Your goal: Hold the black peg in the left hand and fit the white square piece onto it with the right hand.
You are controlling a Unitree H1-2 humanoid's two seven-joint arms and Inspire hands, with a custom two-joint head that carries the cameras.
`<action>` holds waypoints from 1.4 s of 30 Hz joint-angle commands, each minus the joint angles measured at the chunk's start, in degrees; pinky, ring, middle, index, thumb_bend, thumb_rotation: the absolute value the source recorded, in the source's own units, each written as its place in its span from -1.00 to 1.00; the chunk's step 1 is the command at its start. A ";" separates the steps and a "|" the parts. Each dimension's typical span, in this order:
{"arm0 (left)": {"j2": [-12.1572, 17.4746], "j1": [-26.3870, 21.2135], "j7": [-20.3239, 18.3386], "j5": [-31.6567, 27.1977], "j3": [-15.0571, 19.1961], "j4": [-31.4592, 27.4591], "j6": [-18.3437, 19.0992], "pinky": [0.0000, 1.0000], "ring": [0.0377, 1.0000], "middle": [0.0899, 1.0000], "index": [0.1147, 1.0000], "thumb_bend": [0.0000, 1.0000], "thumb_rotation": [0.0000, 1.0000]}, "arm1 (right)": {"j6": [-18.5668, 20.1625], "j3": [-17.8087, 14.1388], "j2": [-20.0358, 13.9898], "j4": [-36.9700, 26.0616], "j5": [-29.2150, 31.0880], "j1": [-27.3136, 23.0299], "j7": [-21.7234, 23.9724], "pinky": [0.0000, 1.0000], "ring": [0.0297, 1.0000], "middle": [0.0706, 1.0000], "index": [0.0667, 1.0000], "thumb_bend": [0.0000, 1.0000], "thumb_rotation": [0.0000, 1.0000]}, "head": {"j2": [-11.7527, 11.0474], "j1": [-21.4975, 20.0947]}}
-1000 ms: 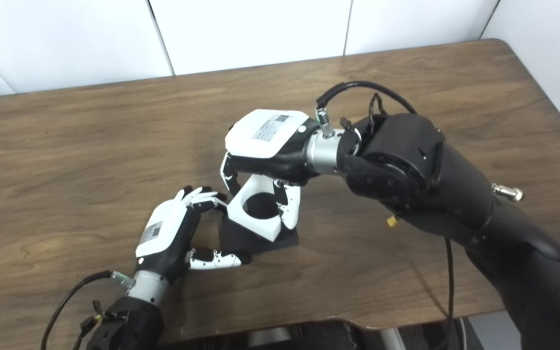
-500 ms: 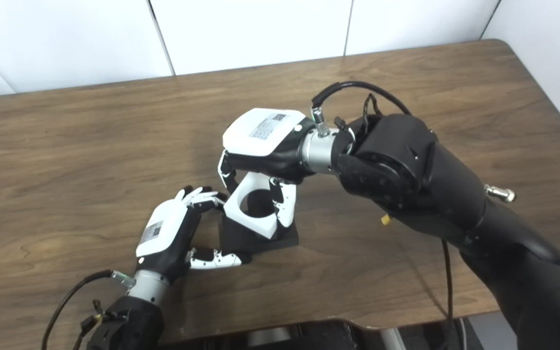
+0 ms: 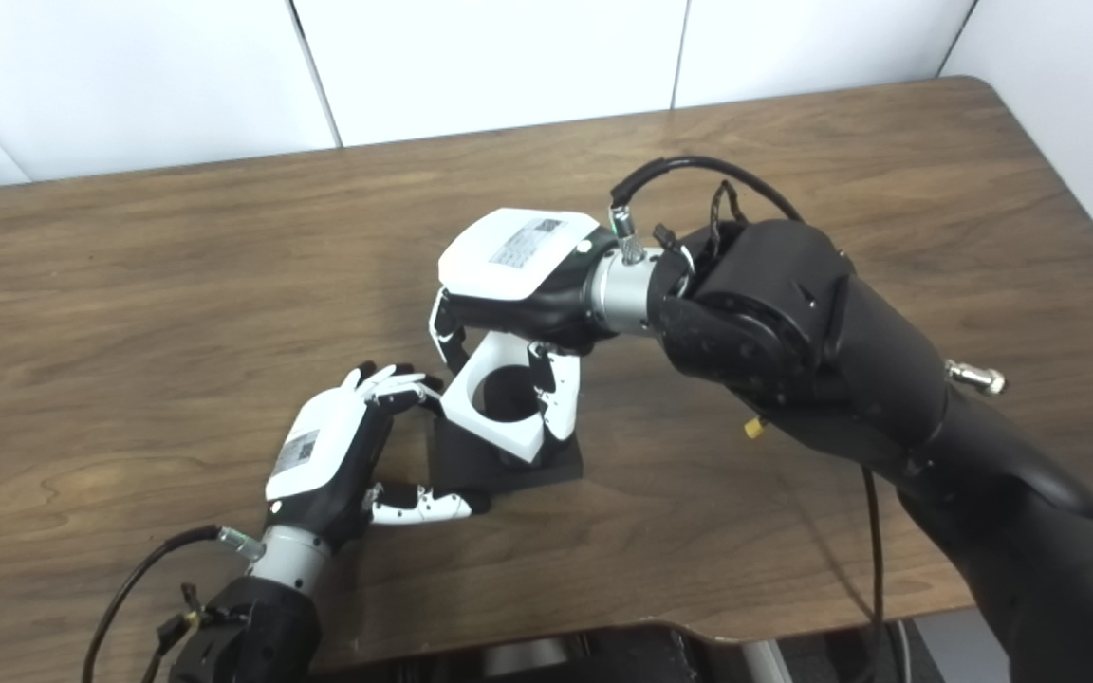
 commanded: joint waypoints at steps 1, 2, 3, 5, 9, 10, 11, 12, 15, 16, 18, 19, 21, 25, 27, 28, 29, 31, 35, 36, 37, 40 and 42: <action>-0.04 -0.14 -1.11 -0.01 -0.42 -0.64 0.08 1.00 0.78 0.58 -0.15 0.01 -0.89 | -1.24 -1.22 -0.94 0.26 0.19 -1.14 1.56 1.00 0.67 0.47 -0.11 0.05 -0.73 | 0.01 -0.07; -0.04 -0.14 -1.07 0.02 -0.42 -0.62 -0.01 1.00 0.79 0.59 -0.15 0.01 -0.89 | -1.22 -1.35 -1.02 0.37 0.31 -1.03 1.51 1.00 0.67 0.47 -0.11 0.05 -0.74 | 0.01 -0.07; -0.05 -0.13 -1.04 0.05 -0.42 -0.60 -0.07 1.00 0.79 0.58 -0.15 0.01 -0.89 | -1.25 -1.46 -1.05 0.45 0.40 -0.95 1.50 1.00 0.67 0.47 -0.11 0.05 -0.74 | 0.01 -0.07; -0.07 -0.16 -1.23 0.26 -0.41 -0.80 0.10 1.00 0.79 0.58 -0.15 0.01 -0.89 | -1.37 -1.62 -1.22 0.59 0.52 -0.93 1.39 1.00 0.67 0.47 -0.11 0.05 -0.74 | 0.22 -0.02; -0.09 -0.22 -1.68 0.56 -0.43 -0.99 0.31 1.00 0.79 0.59 -0.15 0.01 -0.89 | -1.39 -1.79 -1.24 0.81 0.49 -0.83 1.48 1.00 0.68 0.48 -0.11 0.05 -0.73 | 0.22 -0.02; -0.07 -0.22 -1.66 0.50 -0.40 -0.98 0.22 1.00 0.79 0.59 -0.15 0.01 -0.89 | -1.43 -1.80 -1.26 0.87 0.45 -0.78 1.46 1.00 0.68 0.48 -0.11 0.05 -0.73 | 0.22 -0.02; -0.05 -0.21 -1.67 0.42 -0.36 -0.97 0.15 1.00 0.79 0.59 -0.15 0.01 -0.89 | -1.45 -1.82 -1.27 0.94 0.46 -0.71 1.40 1.00 0.68 0.48 -0.11 0.05 -0.73 | 0.22 -0.02; -0.05 -0.20 -1.71 0.37 -0.33 -0.99 0.15 1.00 0.79 0.59 -0.15 0.01 -0.89 | -1.54 -1.81 -1.30 1.03 0.43 -0.61 1.30 1.00 0.68 0.48 -0.11 0.04 -0.73 | 0.22 -0.02; -0.08 -0.17 -1.63 0.27 -0.25 -0.92 0.11 1.00 0.79 0.59 -0.15 0.01 -0.89 | -1.89 -1.73 -1.40 1.29 0.24 -0.37 1.10 1.00 0.68 0.48 -0.11 0.04 -0.73 | 0.22 -0.02; -0.09 -0.17 -1.57 0.25 -0.23 -0.88 0.08 1.00 0.79 0.59 -0.15 0.01 -0.89 | -1.88 -1.74 -1.37 1.31 0.23 -0.28 1.09 1.00 0.68 0.48 -0.11 0.04 -0.73 | 0.22 -0.02; -0.12 -0.16 -1.44 0.18 -0.19 -0.82 0.02 1.00 0.78 0.59 -0.15 0.01 -0.89 | -1.66 -1.73 -1.27 1.23 0.18 -0.17 1.29 1.00 0.68 0.49 -0.11 0.04 -0.74 | 0.22 -0.02; -0.13 -0.16 -1.45 0.25 -0.19 -0.83 0.07 1.00 0.78 0.59 -0.15 0.01 -0.89 | -1.60 -1.69 -1.21 1.17 0.11 -0.12 1.38 1.00 0.69 0.49 -0.11 0.04 -0.74 | 0.22 -0.02; -0.20 -0.12 -1.61 0.44 -0.24 -1.06 0.26 1.00 0.78 0.59 -0.15 0.01 -0.89 | -1.66 -1.65 -1.21 0.92 -0.01 -0.06 1.50 1.00 0.68 0.49 -0.11 0.04 -0.74 | 0.47 -0.09; -0.20 -0.12 -1.71 0.39 -0.26 -1.21 0.25 1.00 0.79 0.58 -0.15 0.01 -0.89 | -1.92 -1.59 -1.02 0.69 -0.17 0.14 1.32 1.00 0.67 0.48 -0.11 0.05 -0.73 | 0.54 -0.06; -0.20 -0.15 -1.94 0.57 -0.34 -1.27 0.38 1.00 0.79 0.59 -0.15 0.01 -0.89 | -1.99 -1.67 -0.92 0.60 -0.16 0.36 1.05 1.00 0.67 0.48 -0.11 0.05 -0.73 | 0.55 0.01; -0.24 -0.17 -2.13 0.67 -0.37 -1.35 0.55 1.00 0.79 0.59 -0.15 0.01 -0.89 | -2.14 -1.65 -0.91 0.60 -0.22 0.44 0.92 1.00 0.67 0.48 -0.11 0.05 -0.73 | 0.59 0.06; -0.27 -0.21 -2.18 0.75 -0.38 -1.37 0.60 1.00 0.79 0.59 -0.15 0.01 -0.89 | -2.55 -1.52 -0.94 0.65 -0.35 0.47 0.72 1.00 0.67 0.48 -0.11 0.05 -0.73 | 0.59 0.06; -0.28 -0.24 -2.03 0.73 -0.36 -1.28 0.44 1.00 0.79 0.59 -0.15 0.01 -0.89 | -3.25 -1.29 -0.95 0.72 -0.71 0.45 0.55 1.00 0.67 0.47 -0.10 0.05 -0.72 | 0.62 0.02; -0.30 -0.26 -1.66 0.60 -0.31 -1.00 0.13 1.00 0.78 0.58 -0.15 0.01 -0.89 | -3.85 -1.07 -0.63 0.81 -1.58 0.24 0.96 0.99 0.67 0.48 0.02 0.45 -0.60 | 0.62 0.08; -0.31 -0.27 -1.68 0.65 -0.31 -0.99 0.15 1.00 0.79 0.58 -0.15 0.01 -0.89 | -3.96 -1.06 -0.55 0.85 -1.76 0.22 1.07 0.99 0.67 0.48 0.09 0.66 -0.52 | 0.62 0.08; -0.30 -0.27 -1.72 0.65 -0.30 -1.00 0.18 1.00 0.79 0.58 -0.15 0.01 -0.89 | -4.13 -1.02 -0.48 0.87 -1.96 0.14 1.16 0.98 0.67 0.48 0.12 0.80 -0.47 | 0.62 0.08; -0.37 -0.25 -1.87 0.57 -0.25 -1.11 0.35 1.00 0.79 0.58 -0.15 0.01 -0.89 | -4.65 -1.19 -0.46 0.93 -1.91 0.01 0.96 0.95 0.67 0.49 0.16 0.94 -0.30 | 0.62 0.08; -0.36 -0.27 -1.91 0.61 -0.27 -1.17 0.36 1.00 0.79 0.58 -0.15 0.01 -0.89 | -4.54 -1.47 -0.44 0.91 -1.72 0.03 0.87 0.97 0.68 0.49 0.17 0.99 -0.10 | 0.62 0.08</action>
